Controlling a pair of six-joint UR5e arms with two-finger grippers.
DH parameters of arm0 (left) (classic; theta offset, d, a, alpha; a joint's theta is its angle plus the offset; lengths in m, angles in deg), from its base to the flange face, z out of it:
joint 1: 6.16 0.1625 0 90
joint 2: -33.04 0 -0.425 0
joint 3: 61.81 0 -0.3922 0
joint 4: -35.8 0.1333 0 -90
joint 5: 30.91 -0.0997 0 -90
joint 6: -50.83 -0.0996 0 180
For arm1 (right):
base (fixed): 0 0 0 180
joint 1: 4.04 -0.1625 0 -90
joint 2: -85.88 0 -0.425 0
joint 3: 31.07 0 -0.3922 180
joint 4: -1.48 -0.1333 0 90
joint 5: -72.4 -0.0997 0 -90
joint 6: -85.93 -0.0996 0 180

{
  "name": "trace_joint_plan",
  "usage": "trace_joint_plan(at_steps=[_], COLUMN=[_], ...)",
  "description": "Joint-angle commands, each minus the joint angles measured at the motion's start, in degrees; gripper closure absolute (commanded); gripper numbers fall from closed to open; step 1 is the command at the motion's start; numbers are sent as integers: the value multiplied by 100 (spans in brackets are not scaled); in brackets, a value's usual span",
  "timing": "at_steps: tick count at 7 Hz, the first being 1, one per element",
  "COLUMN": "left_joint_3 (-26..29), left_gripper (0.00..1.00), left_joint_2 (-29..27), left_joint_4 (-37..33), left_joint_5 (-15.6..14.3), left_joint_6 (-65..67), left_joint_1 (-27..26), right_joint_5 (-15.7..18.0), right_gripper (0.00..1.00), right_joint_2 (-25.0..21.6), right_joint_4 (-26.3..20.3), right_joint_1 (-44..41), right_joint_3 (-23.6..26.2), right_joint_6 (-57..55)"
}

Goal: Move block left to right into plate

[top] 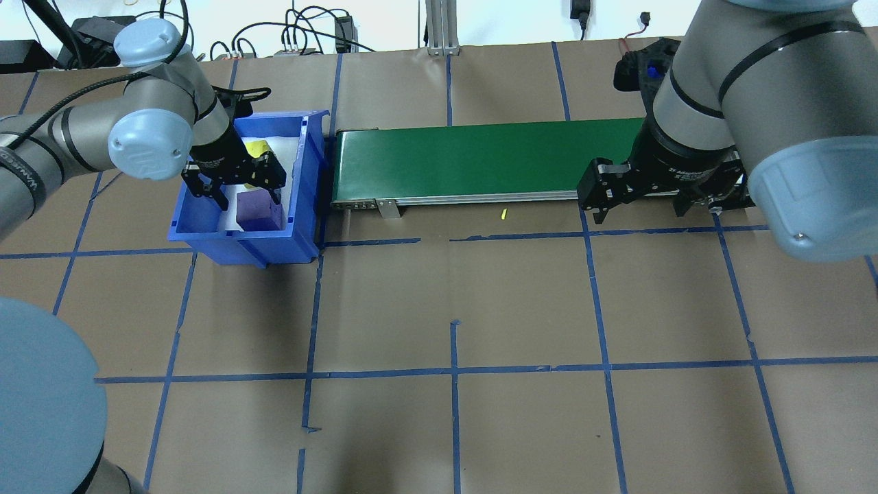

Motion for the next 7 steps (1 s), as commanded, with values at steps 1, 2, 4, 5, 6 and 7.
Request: trace_joint_plan(at_steps=[1,2,4,5,6,7], left_joint_3=[-72,15,461,1013,1471,1675], left_gripper=[55,68,69,69,69,69], left_joint_2=[-113,-96,227,334,387,414], left_joint_4=[182,165,-323,-806,-1150,-1215], left_joint_5=[-23,-32,-49,-14,21,21], left_joint_6=[48,48,135,345,556,593], left_joint_1=[1,1,-8,-34,-121,-436], right_joint_5=[90,125,213,196,204,204], right_gripper=[0,0,0,0,0,0], right_joint_2=[81,178,179,179,179,179], right_joint_4=[98,81,64,64,55,55], right_joint_1=[129,233,313,322,331,322], right_joint_3=[-15,-41,11,2,-6,-7], right_joint_6=[115,115,133,133,133,133])
